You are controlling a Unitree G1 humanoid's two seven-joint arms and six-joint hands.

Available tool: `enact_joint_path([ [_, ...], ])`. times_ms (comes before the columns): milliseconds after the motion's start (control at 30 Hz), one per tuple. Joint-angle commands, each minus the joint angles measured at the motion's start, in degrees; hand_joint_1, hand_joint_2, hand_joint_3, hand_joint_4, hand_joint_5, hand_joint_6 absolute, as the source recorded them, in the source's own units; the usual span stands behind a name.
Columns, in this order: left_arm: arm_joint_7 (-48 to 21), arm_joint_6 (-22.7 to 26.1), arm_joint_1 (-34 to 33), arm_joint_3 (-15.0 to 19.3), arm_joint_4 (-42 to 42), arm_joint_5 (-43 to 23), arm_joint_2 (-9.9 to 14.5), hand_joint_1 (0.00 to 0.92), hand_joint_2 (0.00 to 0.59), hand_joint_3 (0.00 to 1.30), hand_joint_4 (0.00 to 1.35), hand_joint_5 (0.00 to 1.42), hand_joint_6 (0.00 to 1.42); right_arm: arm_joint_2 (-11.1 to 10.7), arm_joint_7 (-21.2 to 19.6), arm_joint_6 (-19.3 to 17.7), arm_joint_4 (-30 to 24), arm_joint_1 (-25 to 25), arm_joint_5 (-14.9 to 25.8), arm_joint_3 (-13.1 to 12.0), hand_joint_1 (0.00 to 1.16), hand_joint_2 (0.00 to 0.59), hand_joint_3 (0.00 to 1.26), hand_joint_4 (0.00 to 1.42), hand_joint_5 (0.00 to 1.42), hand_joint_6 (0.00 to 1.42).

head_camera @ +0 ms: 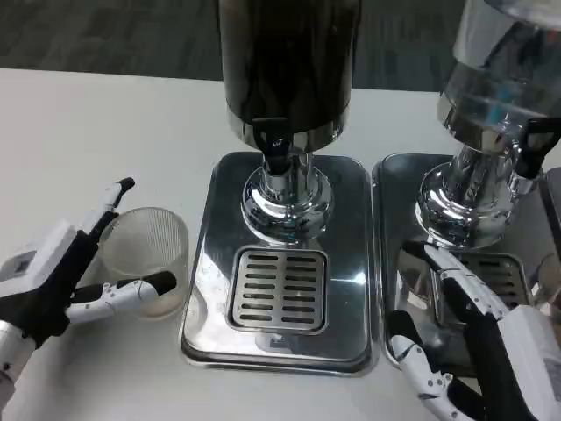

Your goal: Grasp the cup under the faucet to collect the drink, then remove the cup.

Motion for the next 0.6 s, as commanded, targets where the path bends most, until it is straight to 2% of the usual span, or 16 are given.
enact_joint_path([
  [33,-0.2,0.8,-0.9,-1.5,0.2,0.6,-0.9,0.121,0.031,0.00,0.03,0.17,0.25,-0.5,0.4,0.1,-0.9,-0.2,0.8,-0.4,0.27,0.380,0.19,0.14,0.16,0.19],
  [233,0.2,1.0,-1.1,-2.4,0.2,1.0,-1.0,0.163,0.044,0.00,0.03,0.17,0.25,-0.9,0.6,0.0,-1.1,-0.1,0.9,-0.6,0.27,0.380,0.19,0.14,0.16,0.19],
  [367,0.6,1.1,-1.1,-3.0,0.2,1.0,-1.0,0.224,0.055,0.00,0.04,0.19,0.27,-1.1,1.0,0.3,-1.1,-0.1,1.2,-0.6,0.27,0.380,0.19,0.14,0.16,0.20],
  [467,0.6,0.8,-0.9,-3.1,0.4,0.4,-1.2,0.229,0.055,0.00,0.04,0.19,0.27,-1.3,1.2,0.1,-1.0,-0.2,1.6,-0.6,0.27,0.380,0.19,0.14,0.16,0.20],
  [600,1.7,-0.2,-0.2,-3.0,0.5,-0.3,-1.6,0.246,0.066,0.06,0.10,0.27,0.34,-1.5,1.6,0.2,-1.2,-0.3,1.8,-0.7,0.27,0.380,0.19,0.14,0.16,0.20],
])
